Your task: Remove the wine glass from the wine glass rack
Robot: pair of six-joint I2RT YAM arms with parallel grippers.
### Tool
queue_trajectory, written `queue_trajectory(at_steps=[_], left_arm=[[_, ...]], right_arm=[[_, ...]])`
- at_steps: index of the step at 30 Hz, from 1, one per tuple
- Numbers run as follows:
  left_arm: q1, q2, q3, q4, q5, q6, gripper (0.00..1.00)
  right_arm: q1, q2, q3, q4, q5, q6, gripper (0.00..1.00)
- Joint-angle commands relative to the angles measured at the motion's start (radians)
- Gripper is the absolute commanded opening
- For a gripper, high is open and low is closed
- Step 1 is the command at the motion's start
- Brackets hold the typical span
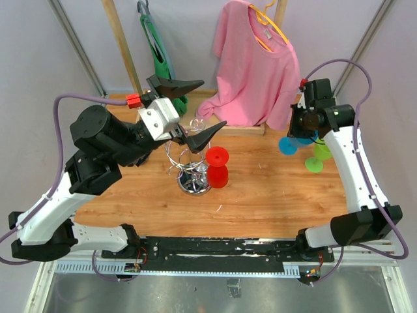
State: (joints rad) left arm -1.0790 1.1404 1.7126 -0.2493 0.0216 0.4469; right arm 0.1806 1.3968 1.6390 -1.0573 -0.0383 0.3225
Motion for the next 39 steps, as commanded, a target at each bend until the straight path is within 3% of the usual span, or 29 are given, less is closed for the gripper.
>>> queue_trajectory(at_steps=[1,14,27,34,39], left_arm=[[-0.010,-0.028,-0.021,0.020,-0.060,-0.044,0.99],[-0.010,-0.046,-0.054,0.022,-0.050,-0.026,0.99],[-0.009,-0.052,-0.059,-0.005,-0.037,-0.020,0.99],[-0.008,-0.062,-0.074,-0.007,-0.028,-0.014,0.99],[-0.009,-0.062,-0.081,-0.004,-0.019,-0.013,0.99]], right_arm=[[-0.010,0.038,-0.052,0.125,0.121,-0.035,0.01],[-0.018,0.103,-0.261,0.192,0.145,0.000,0.01],[-0.115,0.140,-0.319,0.230,0.102,-0.003,0.01],[-0.115,0.138,-0.293,0.226,0.078,-0.020,0.20],[-0.115,0.142,-0.255,0.203,0.065,-0.023,0.25]])
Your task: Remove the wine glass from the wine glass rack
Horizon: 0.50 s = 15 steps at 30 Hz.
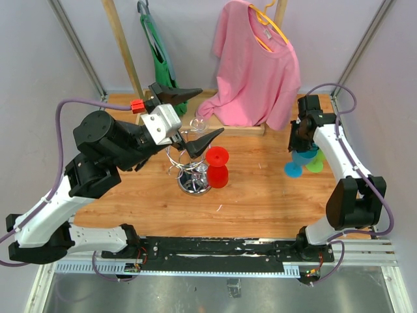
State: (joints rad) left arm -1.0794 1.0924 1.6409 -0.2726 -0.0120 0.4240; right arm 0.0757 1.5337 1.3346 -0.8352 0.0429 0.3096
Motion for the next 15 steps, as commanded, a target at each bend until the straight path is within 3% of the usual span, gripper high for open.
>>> queue_trajectory(at_steps=[1,7,15], left_arm=[[-0.008,-0.015,-0.011,0.019,0.016,0.011,0.99],[-0.009,-0.020,-0.021,0.025,0.007,0.017,0.99],[0.011,-0.017,-0.008,0.045,-0.095,0.061,0.99]], right_arm=[[-0.010,0.003,0.061,-0.028,-0.017,-0.010,0.25],[-0.010,-0.067,0.158,-0.095,-0.016,-0.018,0.36],[-0.012,-0.236,0.426,-0.230,-0.062,0.022,0.53]])
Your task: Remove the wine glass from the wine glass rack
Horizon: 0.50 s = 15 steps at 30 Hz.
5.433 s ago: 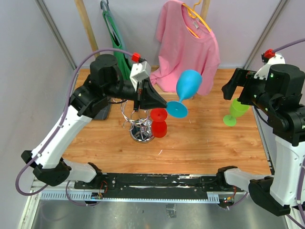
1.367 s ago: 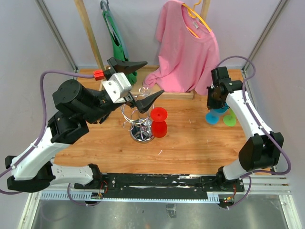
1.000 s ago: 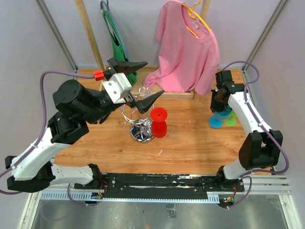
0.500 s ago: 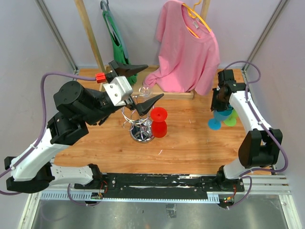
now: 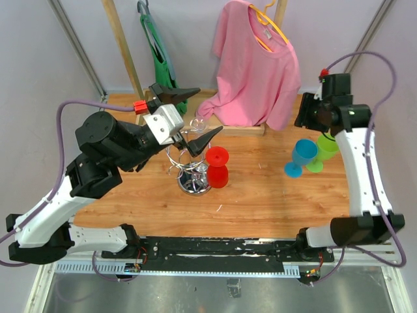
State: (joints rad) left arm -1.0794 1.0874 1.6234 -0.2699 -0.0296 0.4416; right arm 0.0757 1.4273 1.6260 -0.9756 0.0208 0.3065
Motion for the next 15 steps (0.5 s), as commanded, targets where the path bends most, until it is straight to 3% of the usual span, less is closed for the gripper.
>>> queue_trajectory(at_steps=[1,4,6,10,15], left_arm=[[0.025,-0.015,0.000,0.045,-0.100,0.052,0.99],[0.124,-0.018,-0.020,0.017,-0.151,0.030,0.99],[0.270,-0.020,-0.022,-0.023,-0.084,-0.057,0.99],[0.551,-0.026,-0.027,-0.092,0.048,-0.234,0.99],[0.820,-0.069,-0.075,-0.155,0.194,-0.401,0.98]], right_arm=[[-0.012,-0.140,0.181,-0.105,-0.068,0.043,0.55],[-0.011,-0.144,0.215,-0.128,-0.224,0.112,0.62],[0.013,-0.155,0.160,-0.078,-0.356,0.175,0.63],[0.130,-0.150,0.079,0.018,-0.375,0.237,0.63],[0.262,-0.045,0.109,0.115,-0.417,0.276,0.63]])
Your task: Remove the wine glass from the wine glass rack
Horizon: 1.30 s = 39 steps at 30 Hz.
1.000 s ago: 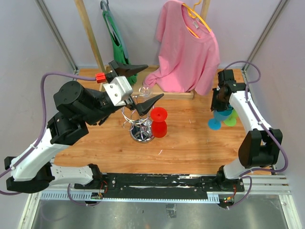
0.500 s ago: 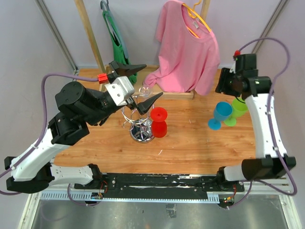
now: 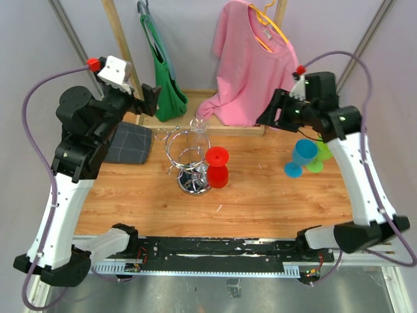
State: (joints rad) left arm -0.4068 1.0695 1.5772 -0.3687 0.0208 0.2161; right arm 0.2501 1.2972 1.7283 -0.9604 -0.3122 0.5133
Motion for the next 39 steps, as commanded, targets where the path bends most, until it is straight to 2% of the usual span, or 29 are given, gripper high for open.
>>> queue_trajectory(at_steps=[1,8,11,16,22,27,34,39], left_arm=[[0.188,-0.064,-0.044,-0.071,0.166,-0.203,0.98],[0.405,-0.108,-0.193,-0.149,0.358,-0.413,0.98],[0.465,-0.108,-0.242,-0.158,0.443,-0.483,0.97],[0.478,-0.125,-0.306,-0.121,0.496,-0.553,0.97],[0.479,-0.144,-0.348,-0.095,0.513,-0.593,0.96],[0.479,-0.150,-0.361,-0.093,0.521,-0.612,0.96],[0.479,-0.155,-0.363,-0.086,0.529,-0.602,0.96],[0.479,-0.151,-0.359,-0.084,0.540,-0.601,0.96]], right_arm=[[0.101,0.114,0.026,0.119,-0.101,0.075,0.63],[0.134,0.292,0.053,0.284,-0.222,0.140,0.62],[0.135,0.351,0.072,0.341,-0.259,0.164,0.61],[0.136,0.476,0.157,0.405,-0.364,0.191,0.59],[0.136,0.597,0.259,0.401,-0.467,0.199,0.51],[0.154,0.581,0.209,0.402,-0.456,0.193,0.44],[0.176,0.471,0.095,0.433,-0.370,0.207,0.43],[0.188,0.353,-0.034,0.520,-0.281,0.270,0.43]])
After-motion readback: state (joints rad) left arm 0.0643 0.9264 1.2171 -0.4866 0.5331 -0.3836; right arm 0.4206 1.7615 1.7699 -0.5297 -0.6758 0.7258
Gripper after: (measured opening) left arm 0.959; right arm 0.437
